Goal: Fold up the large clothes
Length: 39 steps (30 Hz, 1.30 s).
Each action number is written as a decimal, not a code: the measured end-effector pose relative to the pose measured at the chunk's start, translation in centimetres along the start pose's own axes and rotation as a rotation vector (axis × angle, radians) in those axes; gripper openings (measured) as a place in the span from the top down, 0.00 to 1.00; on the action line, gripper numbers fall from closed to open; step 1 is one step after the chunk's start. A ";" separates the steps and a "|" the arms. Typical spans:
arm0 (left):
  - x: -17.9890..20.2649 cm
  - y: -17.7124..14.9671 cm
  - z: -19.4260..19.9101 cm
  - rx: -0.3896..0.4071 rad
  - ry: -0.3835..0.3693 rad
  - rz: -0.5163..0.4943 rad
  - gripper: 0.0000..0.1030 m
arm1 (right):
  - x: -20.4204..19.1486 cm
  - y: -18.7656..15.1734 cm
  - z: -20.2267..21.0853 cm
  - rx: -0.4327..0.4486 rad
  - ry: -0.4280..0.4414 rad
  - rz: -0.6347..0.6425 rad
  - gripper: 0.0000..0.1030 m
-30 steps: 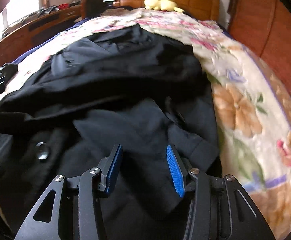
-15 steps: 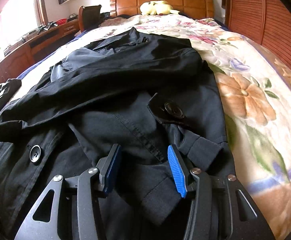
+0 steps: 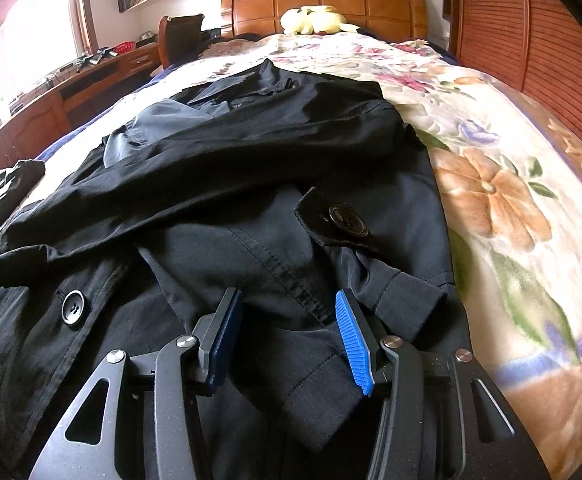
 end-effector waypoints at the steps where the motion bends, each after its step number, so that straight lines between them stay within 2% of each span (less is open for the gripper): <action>1: -0.1 -0.2 -0.1 -0.002 0.006 -0.004 0.54 | 0.0 0.0 0.0 0.000 0.000 0.000 0.51; 5: 0.1 -0.4 0.2 -0.003 0.031 -0.052 0.86 | 0.0 0.0 0.0 0.000 0.000 0.000 0.51; 7: 0.1 0.0 1.0 0.012 0.052 -0.079 0.91 | 0.0 0.0 0.0 0.000 0.001 -0.001 0.51; 11: -0.6 0.2 2.1 0.005 0.076 -0.101 0.91 | 0.0 0.0 0.0 0.001 0.000 0.000 0.51; 15: -1.3 -0.6 2.5 -0.018 0.076 -0.059 0.90 | 0.0 0.0 0.0 0.000 0.001 0.000 0.51; 19: -2.0 -1.6 3.2 -0.025 0.061 -0.025 0.85 | 0.0 0.0 0.0 0.001 0.000 0.000 0.51; 21: -2.3 -2.0 4.1 -0.023 0.061 -0.014 0.76 | 0.0 0.0 -0.1 -0.001 -0.001 0.002 0.51; 24: -3.0 -2.5 5.6 -0.019 0.066 -0.003 0.71 | -0.1 0.1 0.0 -0.005 -0.007 0.010 0.51; 30: -5.0 -2.9 7.9 -0.010 0.122 0.014 0.67 | -0.6 0.4 1.0 0.025 -0.034 0.051 0.51; 34: -5.9 -3.5 8.8 0.008 0.126 0.041 0.66 | -1.2 2.1 2.6 0.068 -0.067 0.073 0.51; 39: -6.9 -4.3 9.1 0.005 0.148 0.055 0.66 | -4.6 6.0 4.4 0.114 0.010 0.063 0.51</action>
Point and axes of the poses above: each gripper's, at about its wrist camera, not at the fingertips, and z roughly against the way its jaws point, x to its right, y to its top, the point moved 6 cm from there along -z, roughly the way its jaws point, and after that the axes turned 14 degrees about -y, right-handed, at the moved point
